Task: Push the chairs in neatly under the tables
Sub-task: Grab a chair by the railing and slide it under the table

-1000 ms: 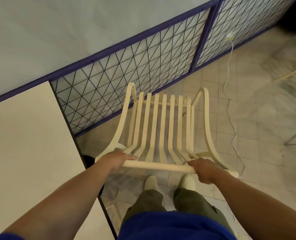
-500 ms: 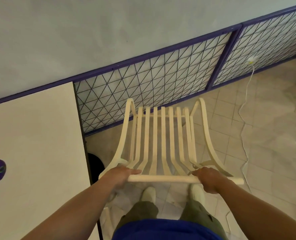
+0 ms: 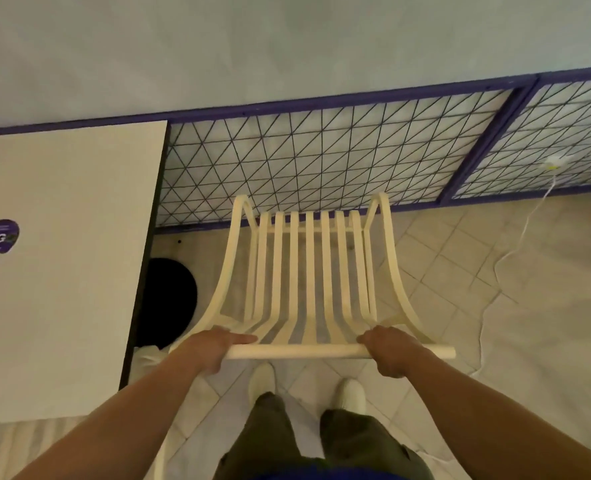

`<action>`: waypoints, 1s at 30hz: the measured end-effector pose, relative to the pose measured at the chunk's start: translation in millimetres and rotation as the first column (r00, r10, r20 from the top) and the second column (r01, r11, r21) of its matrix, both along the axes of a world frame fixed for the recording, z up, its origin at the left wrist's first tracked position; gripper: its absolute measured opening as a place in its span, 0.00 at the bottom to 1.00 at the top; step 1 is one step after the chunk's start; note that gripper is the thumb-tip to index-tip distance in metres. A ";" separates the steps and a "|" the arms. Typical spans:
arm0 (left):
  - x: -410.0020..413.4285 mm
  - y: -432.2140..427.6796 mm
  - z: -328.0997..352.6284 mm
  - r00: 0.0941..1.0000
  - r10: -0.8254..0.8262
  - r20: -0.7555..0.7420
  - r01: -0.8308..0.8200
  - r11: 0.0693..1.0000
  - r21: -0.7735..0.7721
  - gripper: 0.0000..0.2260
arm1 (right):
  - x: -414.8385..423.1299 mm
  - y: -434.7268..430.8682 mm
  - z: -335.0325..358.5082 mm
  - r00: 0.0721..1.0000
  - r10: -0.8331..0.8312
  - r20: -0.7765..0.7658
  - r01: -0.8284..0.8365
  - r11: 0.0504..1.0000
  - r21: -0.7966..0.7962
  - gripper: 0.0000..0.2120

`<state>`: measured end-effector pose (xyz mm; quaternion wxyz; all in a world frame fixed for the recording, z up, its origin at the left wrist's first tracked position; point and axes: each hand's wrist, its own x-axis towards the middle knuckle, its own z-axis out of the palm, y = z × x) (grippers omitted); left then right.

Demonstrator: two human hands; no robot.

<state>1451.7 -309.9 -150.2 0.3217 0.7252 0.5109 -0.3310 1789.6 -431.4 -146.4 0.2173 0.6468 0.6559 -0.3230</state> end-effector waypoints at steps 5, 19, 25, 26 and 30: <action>4.7 -25.6 -8.2 0.999 0.013 0.032 -0.012 0.999 -0.033 0.40 | 17.8 1.1 4.5 0.996 0.089 0.012 -0.089 0.996 -0.019 0.25; 10.3 -40.3 -6.7 0.997 -0.079 -0.026 0.079 0.997 -0.016 0.41 | 14.7 1.5 5.2 0.997 0.048 0.059 -0.044 0.997 -0.058 0.31; 28.9 -43.5 -2.8 0.989 -0.121 0.085 0.122 0.992 -0.012 0.30 | 17.4 1.8 12.2 0.998 -0.038 0.057 0.042 0.996 -0.084 0.34; 33.3 -44.4 -3.9 0.986 -0.128 0.103 0.129 0.992 -0.009 0.31 | 18.8 1.4 11.9 0.997 -0.047 0.066 0.053 0.994 -0.091 0.34; 41.2 -41.3 -6.8 0.981 -0.165 0.105 0.169 0.985 -0.023 0.34 | 20.1 -1.0 10.4 0.990 -0.083 0.111 0.094 0.991 -0.098 0.37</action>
